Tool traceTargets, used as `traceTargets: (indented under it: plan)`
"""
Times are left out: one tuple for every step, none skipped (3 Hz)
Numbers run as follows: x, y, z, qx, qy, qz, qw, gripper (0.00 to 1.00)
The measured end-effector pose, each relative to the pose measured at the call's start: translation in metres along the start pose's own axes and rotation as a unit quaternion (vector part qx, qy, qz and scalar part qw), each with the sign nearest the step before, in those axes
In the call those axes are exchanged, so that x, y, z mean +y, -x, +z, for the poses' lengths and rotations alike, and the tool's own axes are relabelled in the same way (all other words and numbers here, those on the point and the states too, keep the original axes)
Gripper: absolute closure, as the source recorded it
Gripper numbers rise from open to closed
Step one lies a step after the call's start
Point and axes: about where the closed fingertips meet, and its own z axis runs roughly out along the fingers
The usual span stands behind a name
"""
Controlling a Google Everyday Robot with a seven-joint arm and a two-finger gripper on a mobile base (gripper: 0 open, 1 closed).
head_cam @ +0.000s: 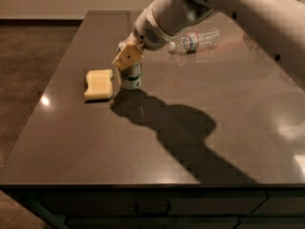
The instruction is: Move 7up can near sponge
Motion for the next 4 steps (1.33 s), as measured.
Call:
traceTargets:
  plan:
    - [0.008, -0.001, 0.02, 0.012, 0.013, -0.007, 0.9998, 1.0]
    - [0.013, -0.003, 0.033, 0.022, 0.019, -0.011, 0.9995, 0.82]
    - [0.017, -0.003, 0.041, 0.025, 0.024, -0.016, 0.9993, 0.59]
    - [0.018, -0.003, 0.042, 0.026, 0.025, -0.017, 0.9992, 0.35]
